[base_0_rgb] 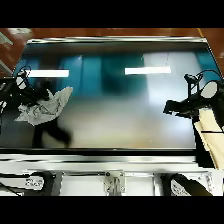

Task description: Fold the shirts.

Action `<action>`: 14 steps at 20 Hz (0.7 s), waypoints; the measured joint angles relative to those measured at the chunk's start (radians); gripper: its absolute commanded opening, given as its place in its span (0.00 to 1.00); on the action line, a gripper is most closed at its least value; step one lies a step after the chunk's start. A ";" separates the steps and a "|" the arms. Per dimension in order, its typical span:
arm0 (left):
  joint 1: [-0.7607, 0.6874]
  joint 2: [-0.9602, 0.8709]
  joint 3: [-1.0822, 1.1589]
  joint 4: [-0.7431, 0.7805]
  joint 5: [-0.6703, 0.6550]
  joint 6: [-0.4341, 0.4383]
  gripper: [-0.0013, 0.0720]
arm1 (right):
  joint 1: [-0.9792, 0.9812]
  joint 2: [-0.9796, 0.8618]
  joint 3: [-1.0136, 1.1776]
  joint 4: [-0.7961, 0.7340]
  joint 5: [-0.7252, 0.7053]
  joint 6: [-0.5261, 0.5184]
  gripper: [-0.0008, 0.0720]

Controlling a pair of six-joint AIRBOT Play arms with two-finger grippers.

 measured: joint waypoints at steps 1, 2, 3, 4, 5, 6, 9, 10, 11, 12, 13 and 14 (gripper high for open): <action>0.005 -0.013 0.006 -0.001 0.000 -0.002 0.06 | 0.000 0.000 0.000 0.001 0.016 0.005 0.94; 0.006 -0.023 0.013 -0.004 0.000 0.002 0.06 | 0.000 0.000 0.000 0.002 0.032 0.006 0.94; 0.006 -0.026 0.024 -0.022 -0.001 0.014 0.06 | 0.000 0.000 0.000 0.002 0.045 0.007 0.94; 0.005 -0.022 0.038 -0.045 0.000 0.047 0.06 | 0.000 0.000 0.000 0.002 0.051 0.010 0.94; -0.002 -0.009 0.056 -0.075 0.000 0.096 0.06 | 0.000 0.000 0.000 0.000 0.053 0.011 0.94; -0.013 0.013 0.075 -0.113 -0.001 0.142 0.06 | 0.000 0.000 0.000 -0.001 0.048 0.011 0.94; -0.085 0.140 0.121 -0.251 0.008 0.264 0.06 | 0.000 0.000 0.000 -0.003 0.006 -0.005 0.94; -0.122 0.195 0.129 -0.294 0.018 0.290 0.06 | 0.000 0.000 0.000 -0.003 -0.005 -0.009 0.94; -0.170 0.257 0.135 -0.334 0.027 0.311 0.06 | 0.000 0.002 0.000 -0.003 -0.007 -0.015 0.94; -0.220 0.312 0.140 -0.364 0.036 0.324 0.06 | 0.000 0.006 0.000 -0.005 -0.006 -0.025 0.94; -0.281 0.367 0.143 -0.386 0.040 0.329 0.06 | 0.000 0.014 0.000 -0.006 0.001 -0.039 0.94; -0.342 0.408 0.145 -0.404 0.044 0.328 0.06 | 0.000 0.026 0.000 -0.012 0.011 -0.052 0.94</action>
